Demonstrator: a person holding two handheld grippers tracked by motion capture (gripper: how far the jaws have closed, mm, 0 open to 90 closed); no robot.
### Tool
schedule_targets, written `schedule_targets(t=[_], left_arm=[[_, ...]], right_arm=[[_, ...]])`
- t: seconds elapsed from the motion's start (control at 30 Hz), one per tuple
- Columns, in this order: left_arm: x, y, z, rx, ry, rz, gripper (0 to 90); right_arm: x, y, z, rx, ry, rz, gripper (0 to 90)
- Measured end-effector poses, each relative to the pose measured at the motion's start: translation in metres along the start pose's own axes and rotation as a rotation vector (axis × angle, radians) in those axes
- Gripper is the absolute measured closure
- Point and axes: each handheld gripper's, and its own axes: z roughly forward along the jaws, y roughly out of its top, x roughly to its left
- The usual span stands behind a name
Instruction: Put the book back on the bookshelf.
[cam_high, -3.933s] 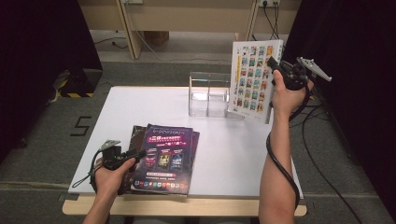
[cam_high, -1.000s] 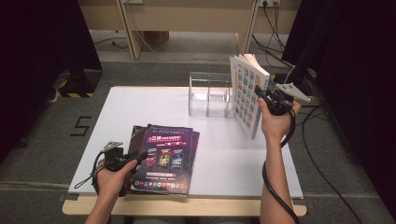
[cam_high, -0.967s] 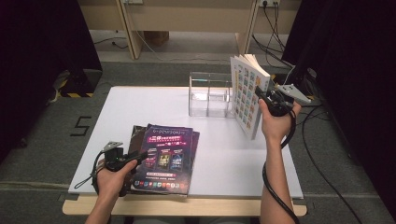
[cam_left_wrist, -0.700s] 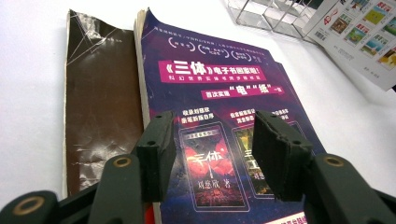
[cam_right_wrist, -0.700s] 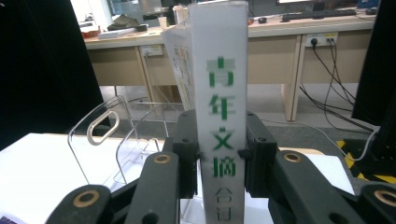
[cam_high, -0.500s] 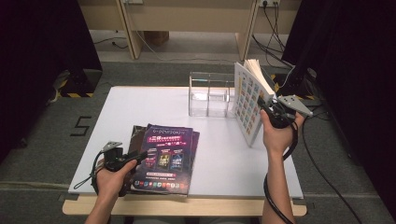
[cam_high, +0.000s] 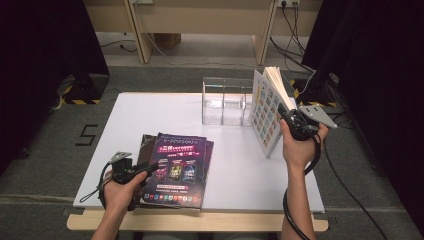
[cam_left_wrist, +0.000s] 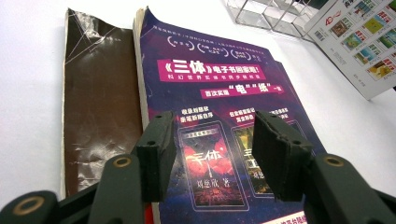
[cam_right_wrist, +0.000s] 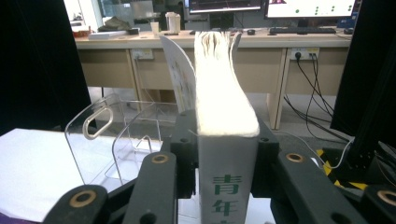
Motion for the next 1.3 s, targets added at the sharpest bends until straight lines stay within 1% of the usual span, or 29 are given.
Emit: schedule_targets(t=[0.17, 0.2, 0.23, 0.27, 0.37, 0.43, 0.5, 0.67, 0.73, 0.77, 0.8, 0.83, 0.87, 0.9, 0.93, 0.97, 1.0, 1.03, 1.07, 1.1, 1.17, 1.23, 1.3], left_arm=[[0.000, 0.000, 0.000, -0.001, 0.001, 0.001, 48.3], [0.000, 0.000, 0.000, -0.001, 0.000, 0.000, 48.3], [0.000, 0.000, 0.000, -0.001, 0.000, 0.001, 48.3], [0.000, 0.000, 0.000, -0.001, 0.000, 0.000, 48.3], [0.000, 0.000, 0.000, -0.001, -0.001, -0.001, 48.3], [0.001, 0.000, 0.000, 0.000, 0.001, 0.000, 48.3], [0.002, 0.000, 0.000, 0.000, 0.002, -0.001, 48.3], [0.002, 0.000, 0.000, 0.000, 0.001, -0.004, 48.3], [0.002, 0.000, -0.001, -0.001, 0.001, -0.004, 48.3], [0.002, 0.000, -0.001, -0.001, 0.000, -0.005, 48.3], [0.002, 0.000, 0.000, -0.002, 0.000, -0.008, 48.3], [0.002, 0.000, 0.000, -0.002, 0.000, -0.008, 48.3], [0.002, 0.000, 0.000, -0.002, 0.000, -0.009, 48.3], [0.002, 0.000, 0.000, -0.001, -0.001, -0.009, 48.3], [0.003, 0.000, 0.000, -0.001, -0.001, -0.009, 48.3], [0.003, 0.000, 0.000, 0.000, -0.001, -0.009, 48.3], [0.003, 0.000, 0.000, 0.000, 0.000, -0.009, 48.4], [0.003, 0.000, 0.000, 0.000, 0.000, -0.010, 48.4], [0.004, 0.000, 0.000, 0.000, 0.001, -0.010, 48.4], [0.004, 0.000, 0.000, -0.001, 0.001, -0.011, 48.3], [0.004, 0.000, 0.000, -0.001, 0.000, -0.011, 48.4], [0.004, 0.000, -0.001, -0.001, 0.000, -0.013, 48.4], [0.004, 0.000, 0.000, 0.000, 0.001, -0.012, 48.4]], right_arm=[[-0.001, 0.004, 0.001, -0.029, -0.009, -0.001, 63.4], [-0.001, 0.007, 0.004, -0.026, 0.007, 0.001, 60.9], [-0.001, 0.007, 0.004, -0.026, 0.007, 0.001, 60.9], [-0.001, 0.008, 0.005, -0.013, 0.010, 0.001, 59.8], [-0.001, 0.008, 0.010, 0.004, 0.010, -0.007, 59.4], [-0.001, 0.007, 0.011, -0.008, 0.006, 0.003, 59.1], [0.000, 0.006, 0.012, -0.014, -0.003, -0.001, 58.8], [0.003, 0.003, 0.017, -0.004, 0.007, -0.016, 57.4], [0.004, 0.003, 0.018, 0.003, 0.004, -0.015, 59.0], [0.004, 0.003, 0.018, -0.005, 0.003, -0.025, 61.5], [0.004, 0.004, 0.018, -0.001, -0.005, -0.034, 63.3], [0.004, 0.005, 0.018, 0.011, -0.002, -0.033, 65.4], [0.003, 0.006, 0.019, 0.013, 0.002, -0.017, 67.8], [0.003, 0.006, 0.019, 0.013, 0.002, -0.017, 67.8], [0.003, 0.006, 0.019, 0.024, -0.003, -0.014, 70.7], [0.003, 0.006, 0.019, 0.019, -0.009, -0.022, 72.0], [0.002, 0.006, 0.019, 0.011, -0.013, -0.019, 73.3], [0.002, 0.006, 0.019, 0.011, -0.013, -0.019, 73.3], [0.001, 0.006, 0.019, 0.010, -0.017, -0.009, 73.7], [0.001, 0.005, 0.019, 0.007, -0.026, -0.007, 73.9], [0.000, 0.005, 0.019, 0.001, -0.027, -0.007, 74.0], [-0.002, 0.005, 0.020, -0.005, -0.009, -0.005, 74.2], [-0.002, 0.005, 0.020, -0.008, -0.004, 0.004, 74.3]])
